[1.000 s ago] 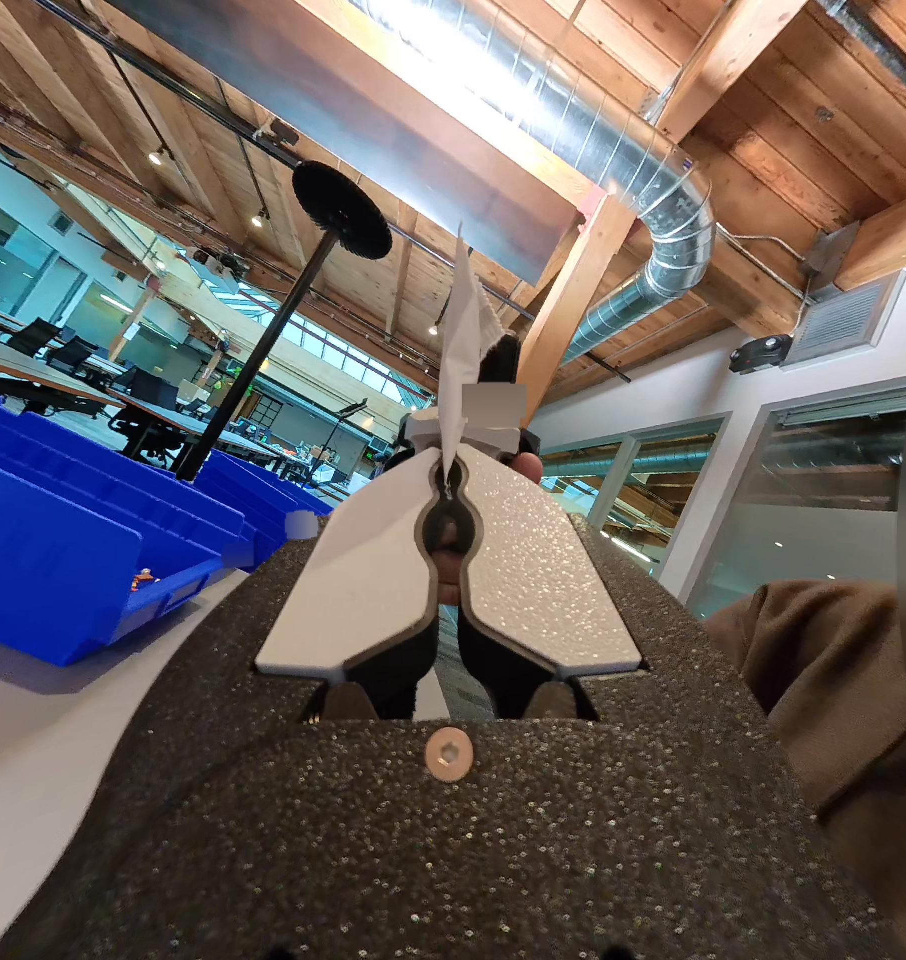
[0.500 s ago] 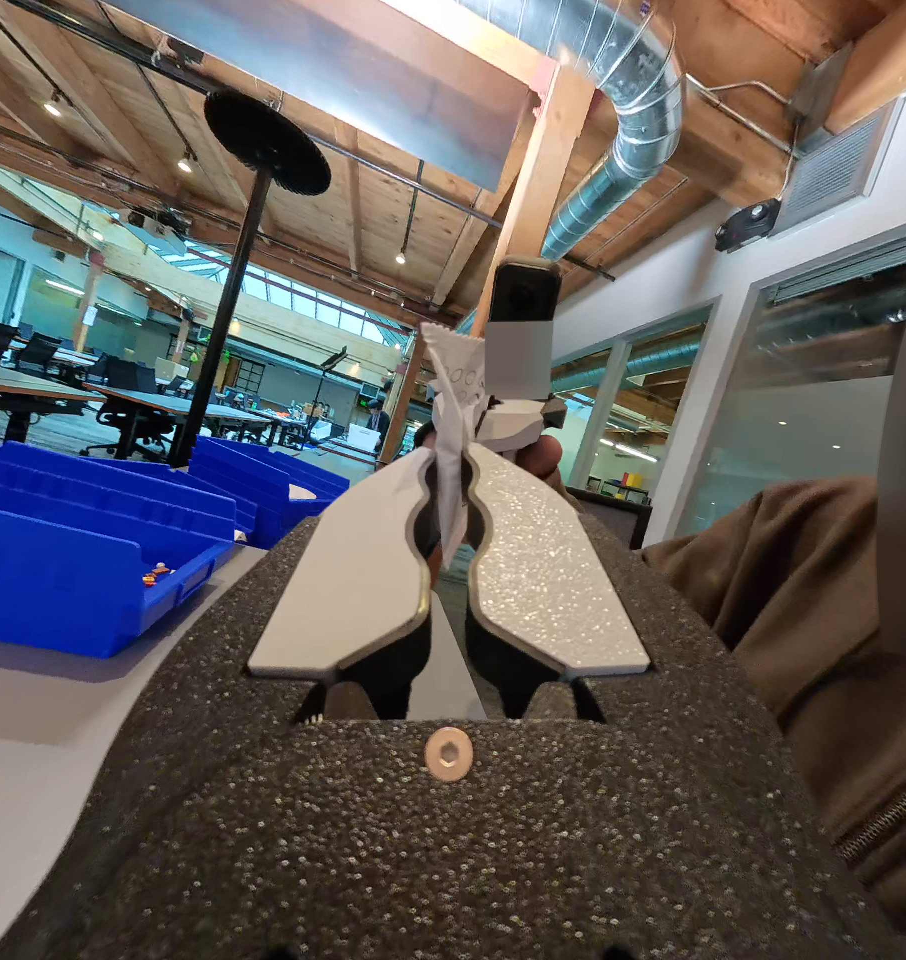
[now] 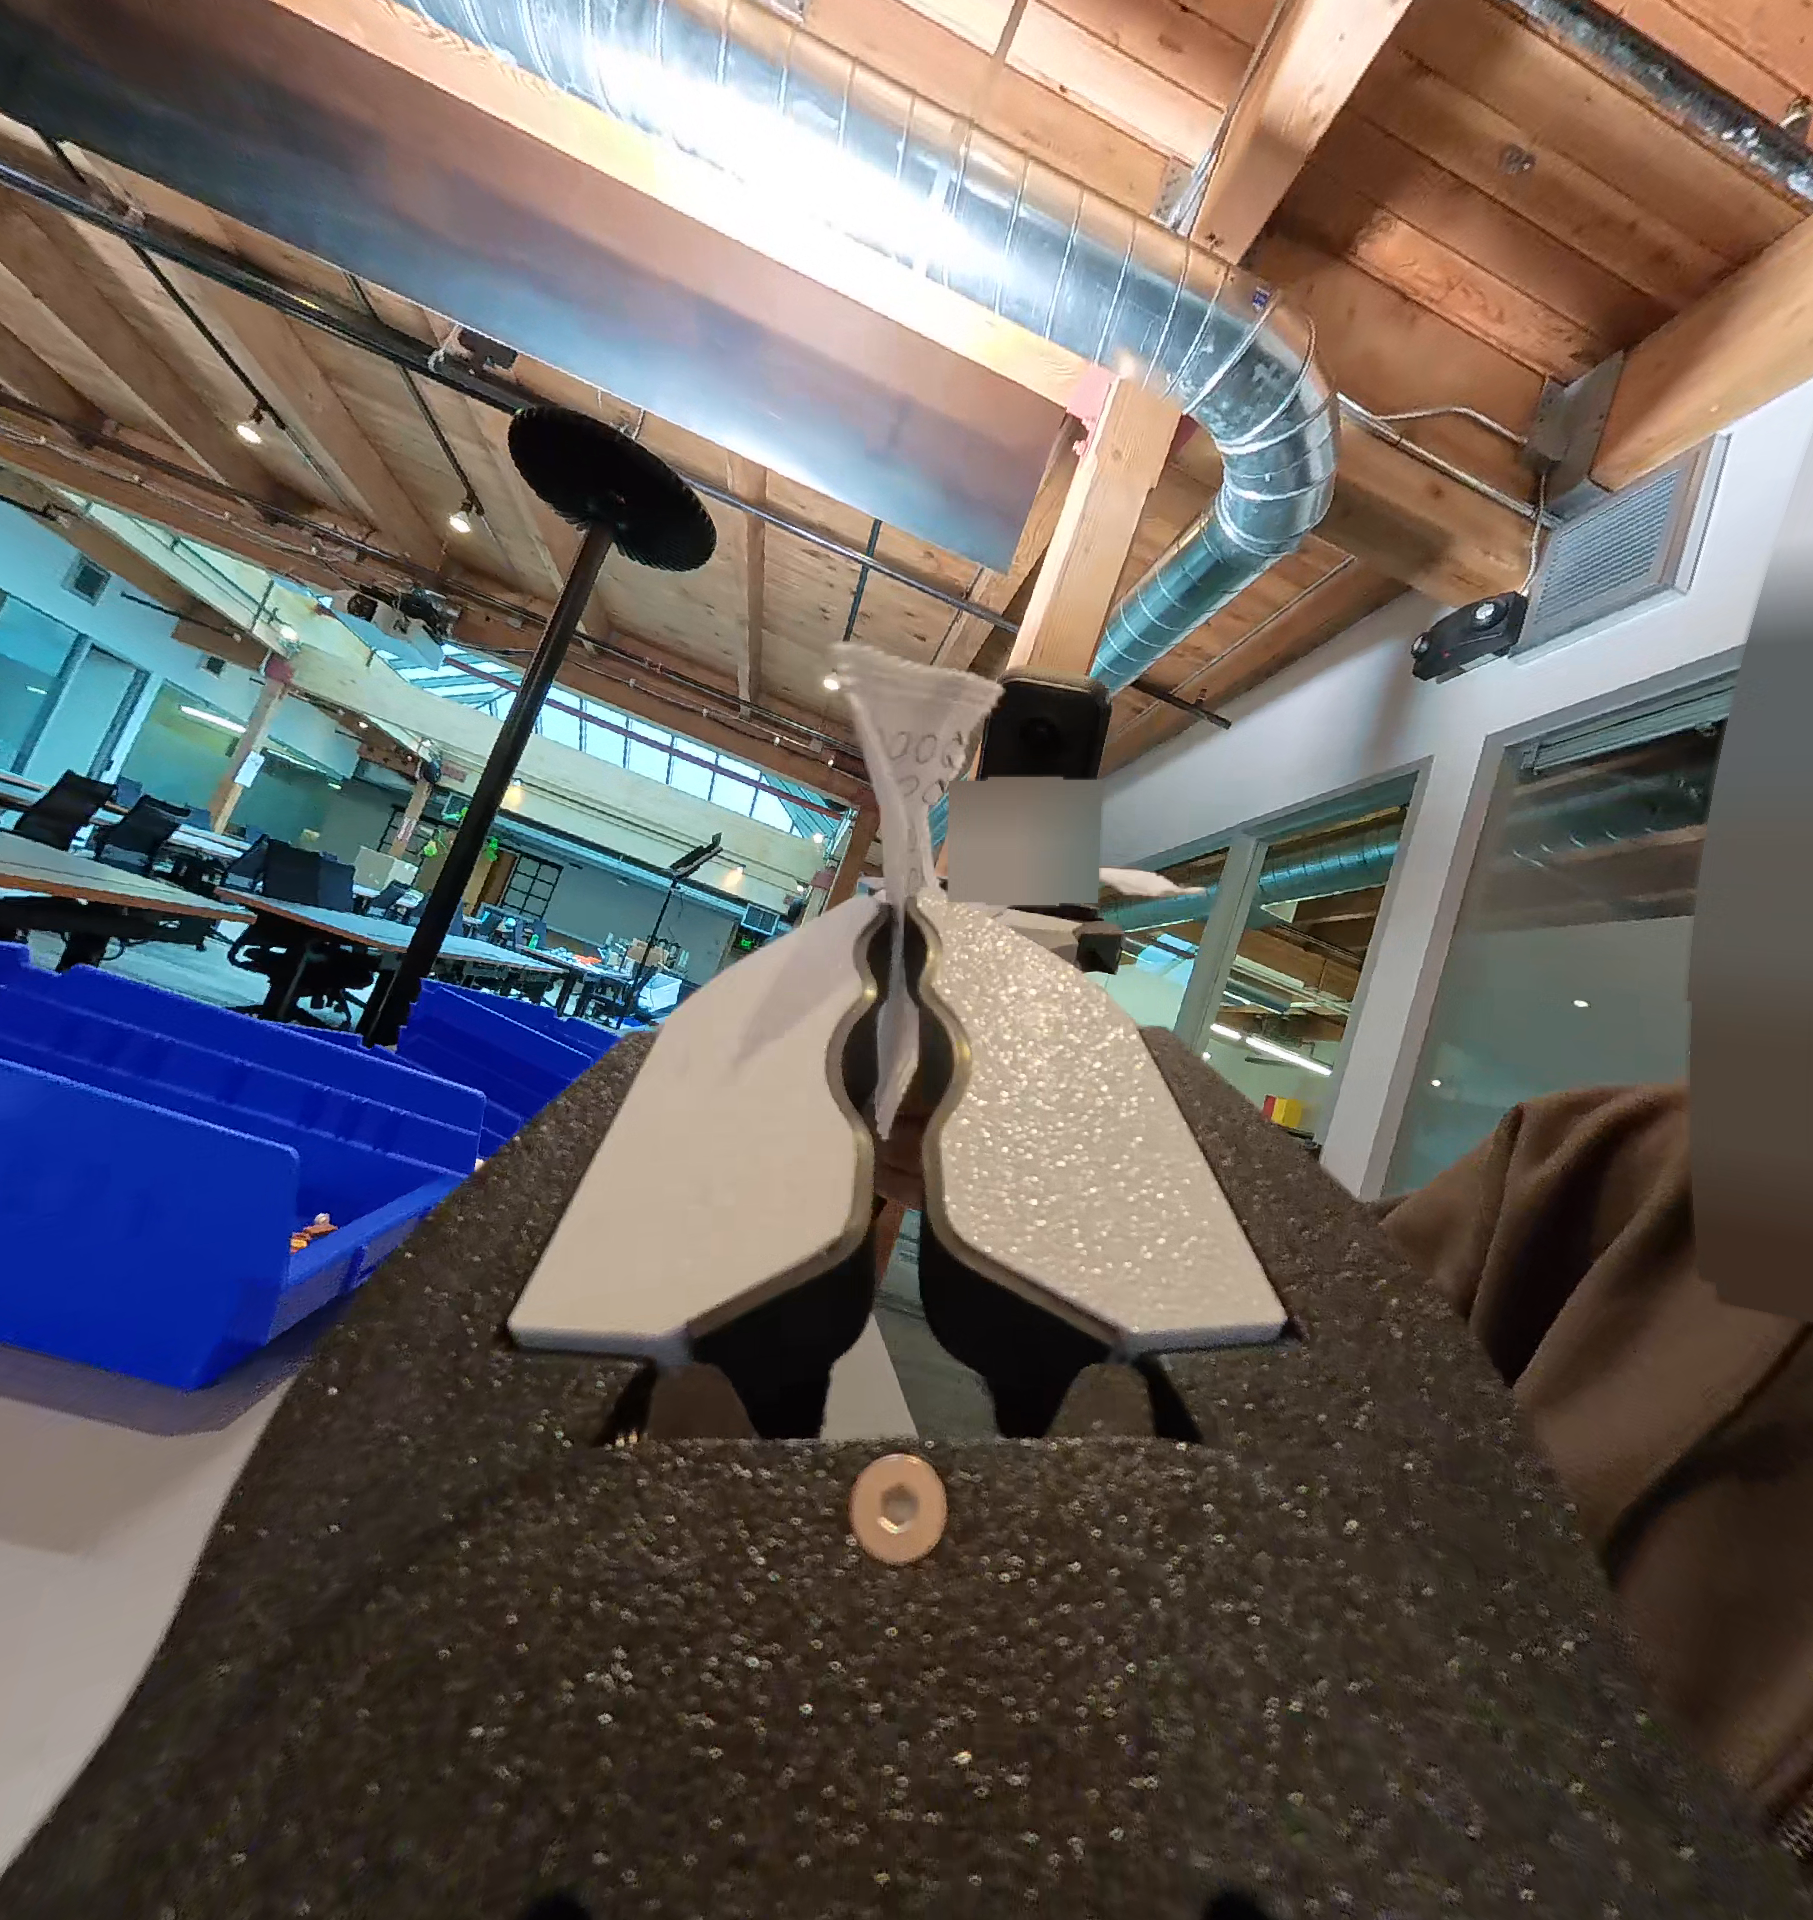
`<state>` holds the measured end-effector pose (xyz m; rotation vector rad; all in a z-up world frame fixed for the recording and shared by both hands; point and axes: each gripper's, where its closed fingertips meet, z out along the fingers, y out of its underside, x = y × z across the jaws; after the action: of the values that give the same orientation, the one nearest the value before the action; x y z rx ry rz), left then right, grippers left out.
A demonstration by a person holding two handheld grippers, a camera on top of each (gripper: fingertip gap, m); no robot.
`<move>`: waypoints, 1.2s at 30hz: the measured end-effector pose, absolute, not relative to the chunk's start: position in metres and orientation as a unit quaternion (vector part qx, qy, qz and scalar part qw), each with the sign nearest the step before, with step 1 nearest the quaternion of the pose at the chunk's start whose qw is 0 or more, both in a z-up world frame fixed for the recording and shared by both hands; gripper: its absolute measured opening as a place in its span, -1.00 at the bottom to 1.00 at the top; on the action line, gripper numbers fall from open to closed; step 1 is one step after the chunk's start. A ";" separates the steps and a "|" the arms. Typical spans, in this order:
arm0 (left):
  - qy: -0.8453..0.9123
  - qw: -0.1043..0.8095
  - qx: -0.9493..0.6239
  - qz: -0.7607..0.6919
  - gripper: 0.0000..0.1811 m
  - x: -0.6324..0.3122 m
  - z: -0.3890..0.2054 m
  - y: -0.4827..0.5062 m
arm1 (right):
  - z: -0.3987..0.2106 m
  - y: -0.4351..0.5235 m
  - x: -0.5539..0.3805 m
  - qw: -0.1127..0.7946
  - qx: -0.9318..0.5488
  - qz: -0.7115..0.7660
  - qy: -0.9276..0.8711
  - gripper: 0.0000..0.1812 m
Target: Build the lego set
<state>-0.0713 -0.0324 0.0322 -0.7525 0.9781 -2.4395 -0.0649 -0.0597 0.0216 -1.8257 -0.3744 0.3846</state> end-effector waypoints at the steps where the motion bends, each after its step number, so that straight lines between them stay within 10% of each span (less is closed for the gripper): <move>1: 0.354 0.205 -0.269 -0.872 -0.95 -0.073 0.031 -0.033 | 0.020 -0.060 -0.065 0.582 -0.781 0.154 -0.169 -0.99; 6: 0.359 0.228 -0.275 -0.862 -0.62 -0.081 0.029 -0.021 | 0.011 -0.065 -0.064 0.567 -0.788 0.116 -0.209 -1.00; 16: 0.635 0.459 -0.245 -0.571 -0.72 -0.091 0.011 -0.025 | -0.011 -0.078 -0.061 0.493 -0.820 0.052 -0.285 -1.00; 36: 0.753 0.347 -0.242 -0.504 -1.00 0.039 0.023 -0.063 | -0.001 -0.096 0.057 0.580 -0.776 -0.029 -0.244 -0.99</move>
<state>0.0386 -0.0626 0.0234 -0.6264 1.9541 -1.3060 0.0571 -0.0957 -0.0012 -1.8146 -0.5691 -0.0687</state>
